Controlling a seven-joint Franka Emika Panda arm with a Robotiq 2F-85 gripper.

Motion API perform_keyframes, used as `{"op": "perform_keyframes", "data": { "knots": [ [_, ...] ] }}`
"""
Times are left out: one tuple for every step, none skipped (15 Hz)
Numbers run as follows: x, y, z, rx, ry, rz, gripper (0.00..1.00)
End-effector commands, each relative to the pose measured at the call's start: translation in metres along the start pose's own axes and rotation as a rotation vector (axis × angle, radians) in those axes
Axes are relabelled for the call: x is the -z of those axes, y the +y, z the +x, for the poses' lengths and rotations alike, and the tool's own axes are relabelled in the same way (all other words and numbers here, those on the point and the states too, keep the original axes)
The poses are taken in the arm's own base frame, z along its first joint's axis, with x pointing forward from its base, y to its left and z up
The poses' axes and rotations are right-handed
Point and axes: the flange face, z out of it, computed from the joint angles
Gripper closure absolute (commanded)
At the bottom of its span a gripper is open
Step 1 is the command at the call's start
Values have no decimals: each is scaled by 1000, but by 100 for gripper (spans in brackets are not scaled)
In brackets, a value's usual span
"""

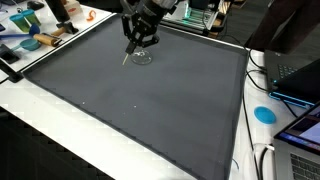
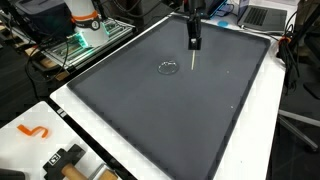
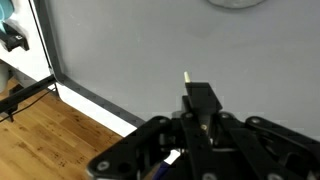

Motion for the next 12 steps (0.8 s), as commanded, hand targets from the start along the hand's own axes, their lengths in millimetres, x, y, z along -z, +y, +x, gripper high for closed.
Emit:
{"op": "perform_keyframes", "data": {
  "knots": [
    [8,23,-19,-37,1,83,97],
    [10,28,-21,-50,10,106,97],
    [11,35,-24,-63,13,124,97],
    [13,40,-27,-76,26,150,97],
    [13,46,-30,-89,30,166,97],
    [14,52,-34,-105,40,187,97],
    [16,57,-38,-119,51,209,97],
    [16,63,-42,-136,58,229,97],
    [18,68,-46,-151,74,253,97],
    [18,72,-50,-166,86,277,97],
    [19,76,-55,-183,104,303,97],
    [20,79,-60,-197,114,323,97]
  ]
}}
